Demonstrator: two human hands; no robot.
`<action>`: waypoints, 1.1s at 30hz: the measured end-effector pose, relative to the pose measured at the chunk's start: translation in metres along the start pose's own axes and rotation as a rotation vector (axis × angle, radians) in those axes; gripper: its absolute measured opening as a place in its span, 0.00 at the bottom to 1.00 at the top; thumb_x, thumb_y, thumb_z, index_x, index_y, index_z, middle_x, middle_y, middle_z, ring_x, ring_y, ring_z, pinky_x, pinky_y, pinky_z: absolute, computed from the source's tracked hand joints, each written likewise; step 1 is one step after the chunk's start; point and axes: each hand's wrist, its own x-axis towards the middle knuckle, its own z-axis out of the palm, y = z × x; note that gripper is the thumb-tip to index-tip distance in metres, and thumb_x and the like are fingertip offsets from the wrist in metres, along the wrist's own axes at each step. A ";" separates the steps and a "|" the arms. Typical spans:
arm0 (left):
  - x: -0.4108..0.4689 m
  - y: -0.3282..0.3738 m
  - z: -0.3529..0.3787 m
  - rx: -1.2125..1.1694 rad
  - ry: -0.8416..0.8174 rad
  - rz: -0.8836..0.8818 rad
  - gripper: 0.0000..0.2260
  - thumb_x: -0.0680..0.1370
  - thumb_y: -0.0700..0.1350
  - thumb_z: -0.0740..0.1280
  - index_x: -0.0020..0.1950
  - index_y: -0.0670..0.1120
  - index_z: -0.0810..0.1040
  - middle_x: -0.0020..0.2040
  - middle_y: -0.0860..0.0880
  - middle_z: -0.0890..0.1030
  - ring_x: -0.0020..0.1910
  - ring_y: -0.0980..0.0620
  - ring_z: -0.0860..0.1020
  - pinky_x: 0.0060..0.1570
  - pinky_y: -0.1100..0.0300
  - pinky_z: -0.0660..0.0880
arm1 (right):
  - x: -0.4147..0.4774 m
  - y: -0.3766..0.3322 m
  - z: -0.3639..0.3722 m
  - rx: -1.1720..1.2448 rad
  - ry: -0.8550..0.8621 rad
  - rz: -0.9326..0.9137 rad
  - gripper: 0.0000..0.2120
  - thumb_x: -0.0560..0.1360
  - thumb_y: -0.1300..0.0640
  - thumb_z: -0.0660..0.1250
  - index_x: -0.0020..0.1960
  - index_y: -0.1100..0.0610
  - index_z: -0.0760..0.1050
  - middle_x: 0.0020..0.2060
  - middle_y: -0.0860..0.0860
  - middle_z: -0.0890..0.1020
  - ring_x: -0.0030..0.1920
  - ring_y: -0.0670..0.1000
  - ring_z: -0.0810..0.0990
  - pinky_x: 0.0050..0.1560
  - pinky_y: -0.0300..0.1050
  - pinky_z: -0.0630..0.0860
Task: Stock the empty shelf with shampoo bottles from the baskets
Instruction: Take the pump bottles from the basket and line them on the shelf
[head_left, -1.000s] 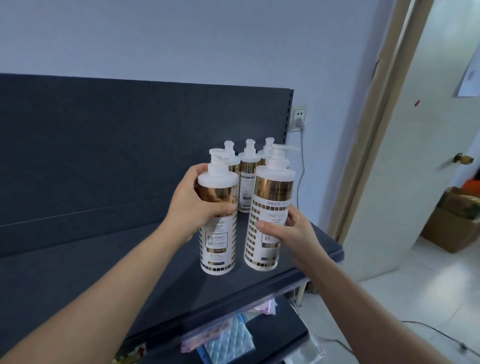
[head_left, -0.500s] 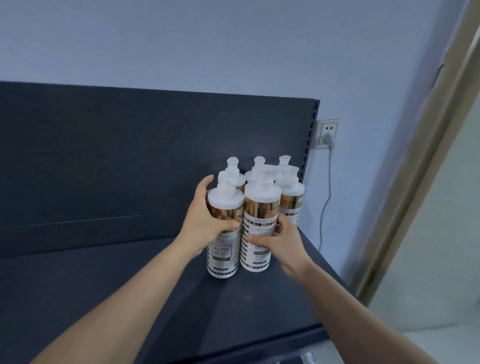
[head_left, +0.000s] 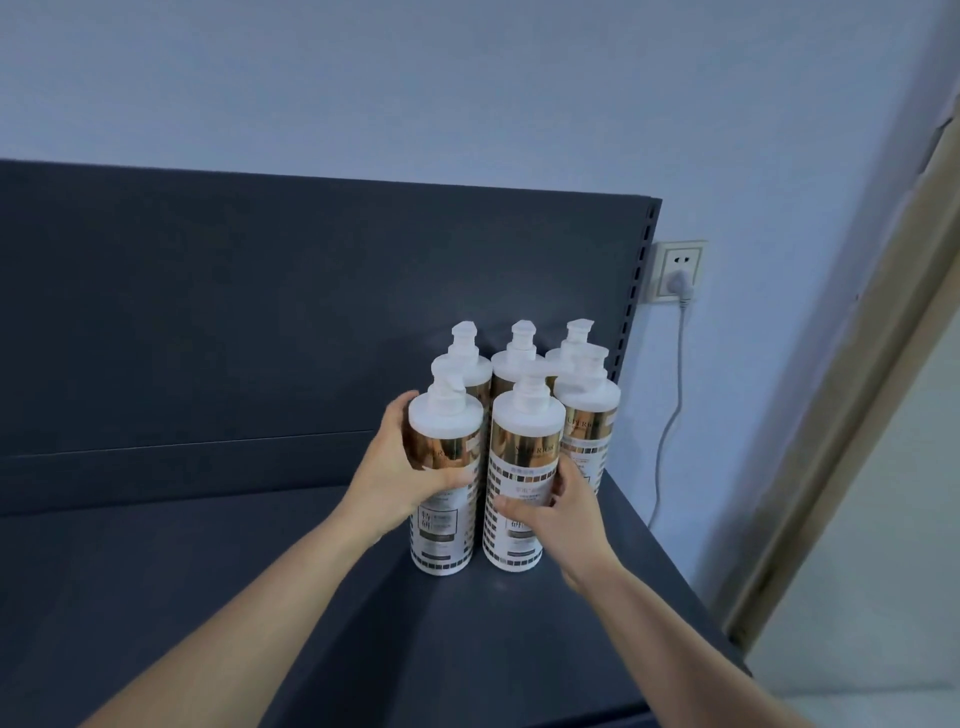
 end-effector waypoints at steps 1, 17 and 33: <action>-0.002 -0.005 0.001 0.067 -0.001 -0.007 0.41 0.62 0.44 0.82 0.69 0.54 0.64 0.60 0.57 0.75 0.58 0.60 0.75 0.55 0.61 0.74 | -0.001 -0.001 -0.001 -0.045 -0.002 -0.010 0.28 0.64 0.60 0.81 0.58 0.47 0.74 0.54 0.42 0.83 0.56 0.43 0.82 0.61 0.53 0.79; 0.011 -0.019 0.027 0.257 0.109 -0.023 0.31 0.62 0.48 0.81 0.60 0.51 0.71 0.57 0.53 0.77 0.56 0.53 0.76 0.56 0.53 0.76 | -0.004 -0.011 0.003 -0.703 0.205 -0.104 0.34 0.65 0.38 0.76 0.61 0.53 0.65 0.58 0.48 0.77 0.57 0.54 0.81 0.52 0.50 0.79; 0.012 -0.020 0.027 0.282 0.040 -0.003 0.28 0.65 0.48 0.79 0.61 0.53 0.70 0.59 0.54 0.78 0.58 0.54 0.76 0.57 0.55 0.75 | -0.001 -0.001 0.008 -0.737 0.224 -0.066 0.22 0.73 0.42 0.72 0.54 0.52 0.63 0.53 0.48 0.80 0.52 0.53 0.81 0.43 0.44 0.73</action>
